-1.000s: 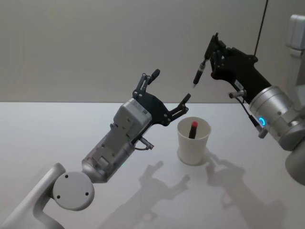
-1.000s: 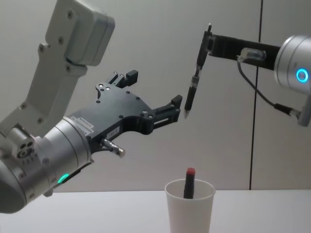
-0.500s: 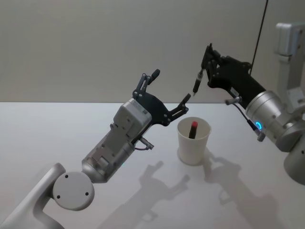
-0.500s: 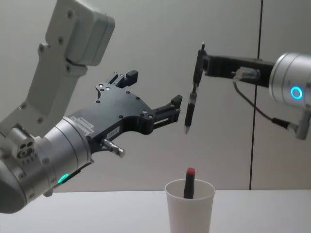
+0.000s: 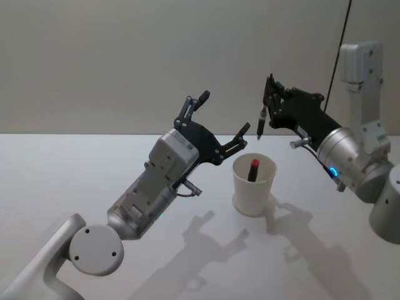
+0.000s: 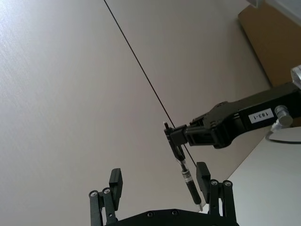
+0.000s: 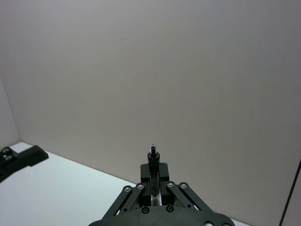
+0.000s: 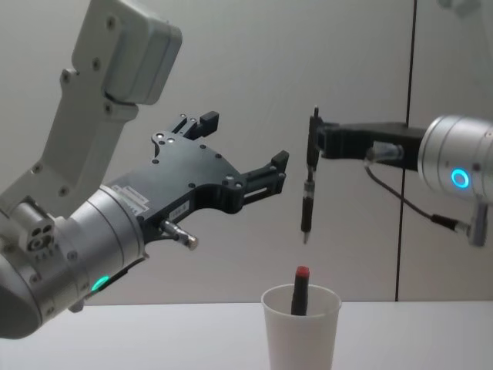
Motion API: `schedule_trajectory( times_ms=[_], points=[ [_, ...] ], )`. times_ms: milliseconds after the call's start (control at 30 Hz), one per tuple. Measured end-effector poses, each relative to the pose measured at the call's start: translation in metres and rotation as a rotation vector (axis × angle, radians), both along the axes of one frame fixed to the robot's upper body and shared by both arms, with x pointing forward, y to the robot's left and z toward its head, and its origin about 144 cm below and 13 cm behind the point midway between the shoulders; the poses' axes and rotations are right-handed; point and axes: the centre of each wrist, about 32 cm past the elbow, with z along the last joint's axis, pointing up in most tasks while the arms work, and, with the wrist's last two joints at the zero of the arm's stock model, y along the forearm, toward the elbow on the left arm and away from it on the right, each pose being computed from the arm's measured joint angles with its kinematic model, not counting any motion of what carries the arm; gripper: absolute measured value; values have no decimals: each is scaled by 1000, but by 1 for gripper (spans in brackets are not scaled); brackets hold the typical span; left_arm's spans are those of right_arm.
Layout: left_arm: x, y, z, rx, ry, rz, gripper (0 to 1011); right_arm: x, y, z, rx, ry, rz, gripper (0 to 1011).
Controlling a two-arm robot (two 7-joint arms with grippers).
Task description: Place the pen into the pen holder.
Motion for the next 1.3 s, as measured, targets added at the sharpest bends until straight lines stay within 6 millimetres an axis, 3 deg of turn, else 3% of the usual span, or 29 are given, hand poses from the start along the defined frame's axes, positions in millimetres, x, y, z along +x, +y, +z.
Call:
schedule_trajectory(
  times_ms=[1033, 1300],
  points=[
    [0, 0, 0, 0, 0, 0, 1000, 14, -3, -23, -72, 116, -2, 103],
    [0, 0, 0, 0, 0, 0, 1000, 16, -4, -26, -67, 135, 11, 307]
  ],
)
